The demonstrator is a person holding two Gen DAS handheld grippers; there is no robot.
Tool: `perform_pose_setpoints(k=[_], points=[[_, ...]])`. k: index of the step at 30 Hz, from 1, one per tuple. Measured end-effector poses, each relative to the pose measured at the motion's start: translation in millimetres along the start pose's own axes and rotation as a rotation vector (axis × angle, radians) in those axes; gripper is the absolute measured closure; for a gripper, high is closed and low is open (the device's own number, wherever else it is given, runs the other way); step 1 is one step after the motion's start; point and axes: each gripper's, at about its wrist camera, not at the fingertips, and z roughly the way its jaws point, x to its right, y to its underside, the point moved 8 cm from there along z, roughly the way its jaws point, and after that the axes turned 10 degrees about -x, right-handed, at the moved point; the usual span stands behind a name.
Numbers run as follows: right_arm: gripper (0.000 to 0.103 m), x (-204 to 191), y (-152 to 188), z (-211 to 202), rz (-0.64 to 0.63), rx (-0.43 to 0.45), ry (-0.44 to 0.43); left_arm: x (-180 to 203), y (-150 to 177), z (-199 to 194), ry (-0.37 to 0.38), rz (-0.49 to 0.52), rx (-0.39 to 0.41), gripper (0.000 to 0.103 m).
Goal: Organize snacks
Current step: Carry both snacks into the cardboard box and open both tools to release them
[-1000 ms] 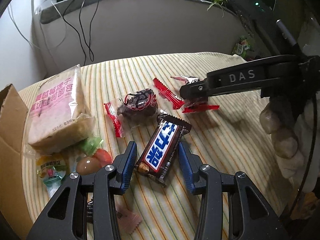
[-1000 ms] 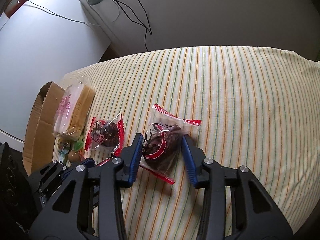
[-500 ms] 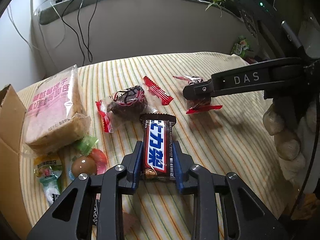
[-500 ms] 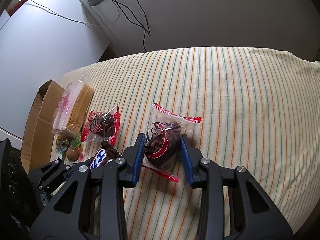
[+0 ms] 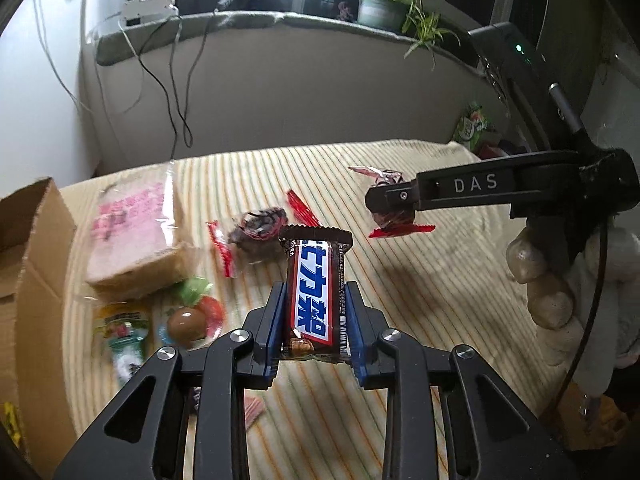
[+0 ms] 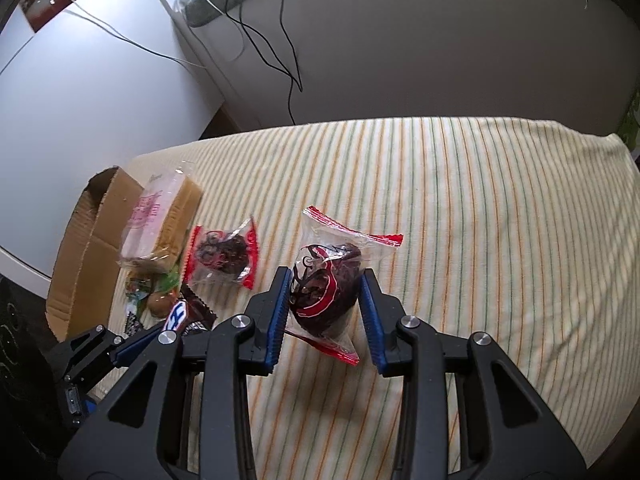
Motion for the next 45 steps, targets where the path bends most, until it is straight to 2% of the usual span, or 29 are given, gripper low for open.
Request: perform_pose_setpoints(k=[10,20,35,45], points=[[0.067,-50.0,-0.4,-18.6,-0.082,0.047,-0.009,-23.2,12.5,-39.4,-0.031,-0.067,0.079,0.077],[0.067,-122.8,-7.8,-22.4,-0.192,0.067,-0.044,-71.7,31.8,-75.8,-0.101,-0.149,0.131,0.077],[0.067,-235.5,-26.5,1.7,-0.366,0.056,-0.086,-161.7,67.8,-119.4,-0.23,-0.307,0.165,0.077],[0.067,-297.7,-41.2,28.5,-0.448,0.039,-0.1,-193.9,85.6,-126.6,-0.274,-0.361,0.164,0.077]])
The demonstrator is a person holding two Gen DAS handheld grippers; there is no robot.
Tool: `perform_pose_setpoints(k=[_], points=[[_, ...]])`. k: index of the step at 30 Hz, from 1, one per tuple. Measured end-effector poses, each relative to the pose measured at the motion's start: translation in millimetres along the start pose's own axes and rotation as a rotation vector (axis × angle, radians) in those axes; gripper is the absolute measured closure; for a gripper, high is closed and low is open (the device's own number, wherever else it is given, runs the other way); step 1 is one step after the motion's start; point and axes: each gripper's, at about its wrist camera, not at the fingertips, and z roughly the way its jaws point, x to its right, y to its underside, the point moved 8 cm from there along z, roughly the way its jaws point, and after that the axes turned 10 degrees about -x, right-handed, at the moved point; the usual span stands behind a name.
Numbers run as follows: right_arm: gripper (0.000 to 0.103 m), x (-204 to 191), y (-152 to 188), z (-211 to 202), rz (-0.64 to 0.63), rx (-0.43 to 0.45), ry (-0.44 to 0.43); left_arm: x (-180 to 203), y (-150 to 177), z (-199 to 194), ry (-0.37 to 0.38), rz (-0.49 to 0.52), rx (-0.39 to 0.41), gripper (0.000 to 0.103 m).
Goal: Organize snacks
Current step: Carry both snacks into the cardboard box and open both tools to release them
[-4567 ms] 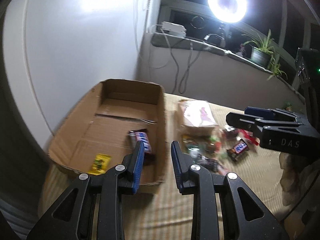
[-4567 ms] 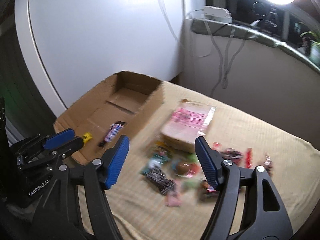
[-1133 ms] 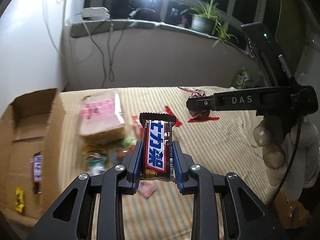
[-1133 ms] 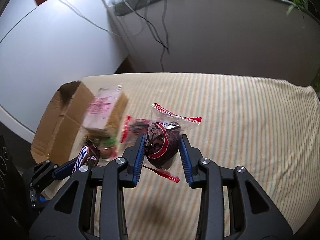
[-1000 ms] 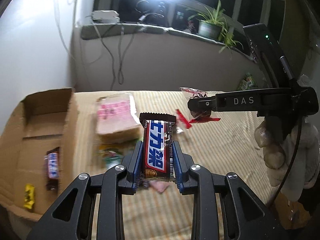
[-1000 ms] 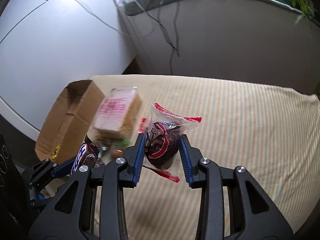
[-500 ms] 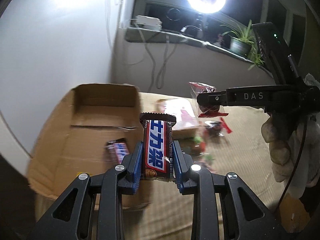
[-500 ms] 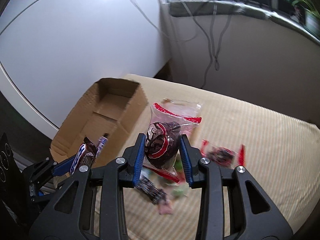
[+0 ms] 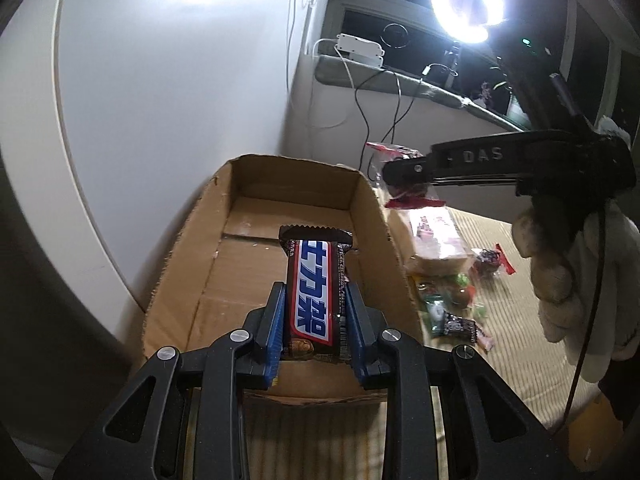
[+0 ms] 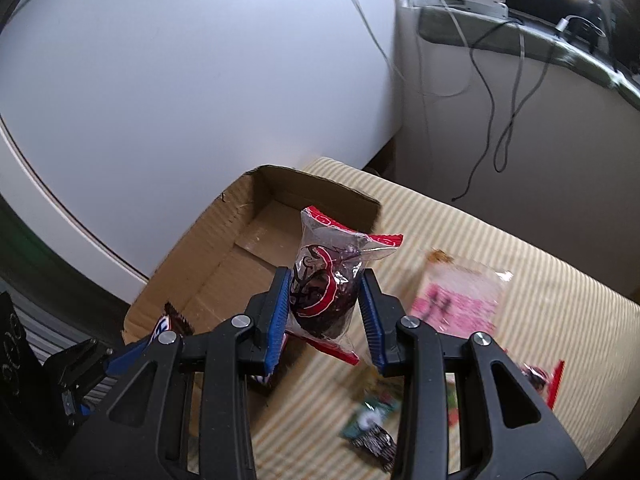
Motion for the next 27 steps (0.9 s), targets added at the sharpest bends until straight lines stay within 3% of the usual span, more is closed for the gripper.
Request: perform_pose_setpoints(k=[16,27], points=[[0.067,-24.1,-22.6,59.0,-0.045,-0.065,0.007,-19.0,-0.4,12.8,-0.036,-0.012,-0.013,0.077],[0.065,-33.1,-25.3,71.2,-0.071,-0.066,0.017,-16.3,-0.2,15.8,-0.048,0.003,-0.019,0.076]])
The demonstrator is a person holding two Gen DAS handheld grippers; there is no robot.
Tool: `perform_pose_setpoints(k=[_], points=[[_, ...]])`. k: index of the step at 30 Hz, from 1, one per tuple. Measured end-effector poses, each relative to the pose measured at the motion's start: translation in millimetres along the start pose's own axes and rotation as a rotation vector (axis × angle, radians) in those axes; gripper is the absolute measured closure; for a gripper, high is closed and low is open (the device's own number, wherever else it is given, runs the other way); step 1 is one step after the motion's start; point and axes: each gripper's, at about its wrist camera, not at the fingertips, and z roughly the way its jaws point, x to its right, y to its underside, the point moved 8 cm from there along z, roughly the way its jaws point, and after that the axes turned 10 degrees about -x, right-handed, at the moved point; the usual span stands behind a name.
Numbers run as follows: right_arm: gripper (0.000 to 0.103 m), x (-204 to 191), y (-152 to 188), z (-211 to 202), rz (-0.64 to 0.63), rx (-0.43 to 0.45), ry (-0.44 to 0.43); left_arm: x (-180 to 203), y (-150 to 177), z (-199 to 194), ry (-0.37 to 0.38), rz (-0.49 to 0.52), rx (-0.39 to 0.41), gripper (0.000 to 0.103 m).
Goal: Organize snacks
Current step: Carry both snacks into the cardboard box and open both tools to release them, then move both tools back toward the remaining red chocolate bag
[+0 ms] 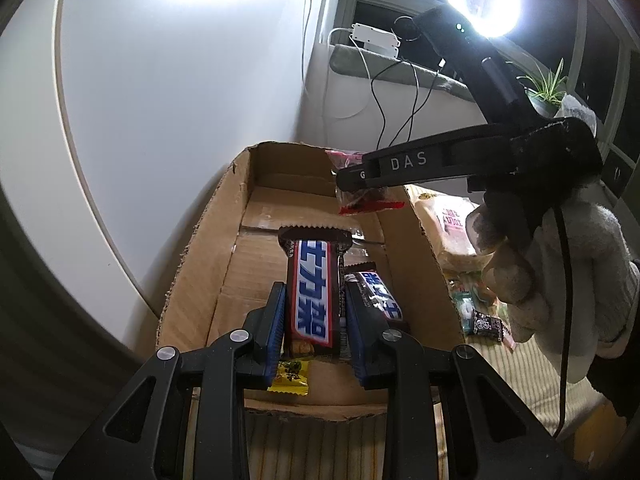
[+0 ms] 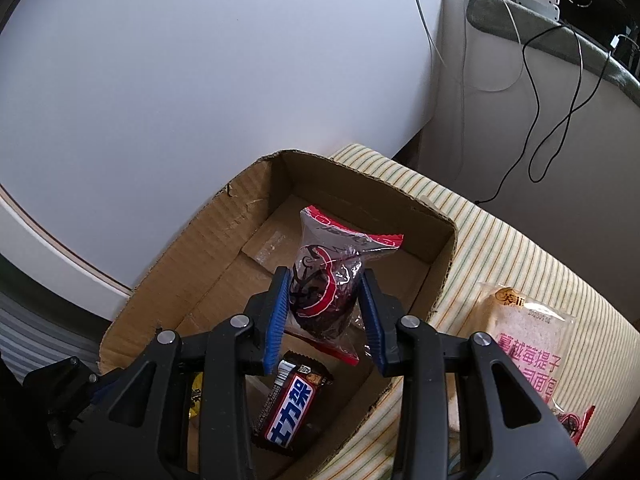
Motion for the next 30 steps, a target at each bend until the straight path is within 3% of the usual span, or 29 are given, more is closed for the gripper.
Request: perform_pose_setpoints(k=[2,4,9,11,27,30], points=[[0.048,-0.4,0.0,-0.8,-0.002,0.004,-0.001,1.0,-0.2,-0.3,-0.003,-0.001,0.002,0.073],[0.04,-0.5,0.0,-3.7,-0.005,0.018,0.003,1.2,-0.6,-1.8,-0.011,-0.003,0.006,0.059],[0.037,0.6,0.4,-14.0,-0.012,0.037,0.015,-0.6,-1.3,-5.5,-0.006,-0.012,0.018,0.059],[0.032,1.7,1.7,-19.1,-0.013,0.044,0.018,0.6,-0.9,-8.2,-0.006,-0.013,0.024,0.059],[0.031,41.8,39.7,-74.2,-0.001,0.111,0.079,51.6,0.5,-22.8,0.037,0.036,0.057,0.059],[0.014,58.5,52.6,-85.1,0.015,0.122,0.086,68.6,3.2,-21.3,0.059,0.051,0.054,0.059]])
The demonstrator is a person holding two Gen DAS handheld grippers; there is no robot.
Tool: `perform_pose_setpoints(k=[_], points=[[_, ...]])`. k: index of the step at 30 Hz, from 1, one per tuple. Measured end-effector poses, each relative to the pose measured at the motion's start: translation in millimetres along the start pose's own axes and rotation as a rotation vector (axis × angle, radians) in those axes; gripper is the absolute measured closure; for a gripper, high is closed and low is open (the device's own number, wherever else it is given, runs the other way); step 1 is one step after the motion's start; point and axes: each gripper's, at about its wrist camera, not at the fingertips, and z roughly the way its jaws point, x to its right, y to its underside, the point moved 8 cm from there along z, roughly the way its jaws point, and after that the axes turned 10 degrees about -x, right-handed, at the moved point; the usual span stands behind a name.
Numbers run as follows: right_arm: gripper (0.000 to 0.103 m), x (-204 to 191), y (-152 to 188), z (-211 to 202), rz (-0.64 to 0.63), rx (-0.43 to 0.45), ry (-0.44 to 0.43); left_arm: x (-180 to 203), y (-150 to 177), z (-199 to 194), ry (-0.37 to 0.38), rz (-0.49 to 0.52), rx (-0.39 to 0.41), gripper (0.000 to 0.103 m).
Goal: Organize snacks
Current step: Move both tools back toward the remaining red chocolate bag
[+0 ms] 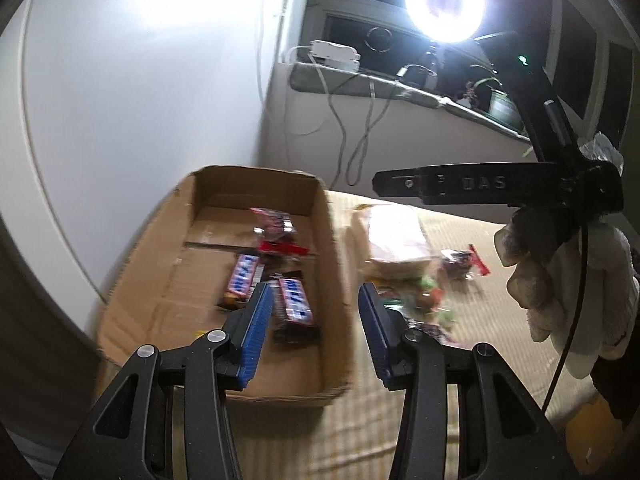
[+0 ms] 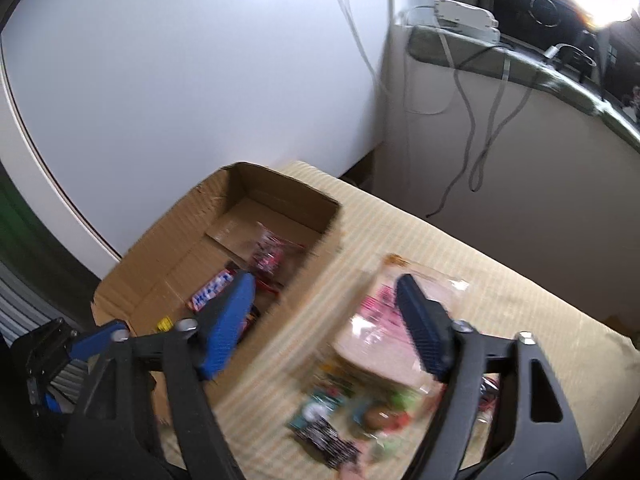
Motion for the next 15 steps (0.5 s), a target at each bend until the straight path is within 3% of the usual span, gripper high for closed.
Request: perform_pose_setpoints(k=[5,15], points=[[0.011,40.3,24.1,-17.9,0.045,0.022,0.028,34.6,5.7,6.9,0.042,0.037,-0.015,0.059],[0.01,118.5,84.2,-26.7,0.09,-0.028,0.108,94.0,19.7,37.3,0.121,0.104,-0.086,0.059]])
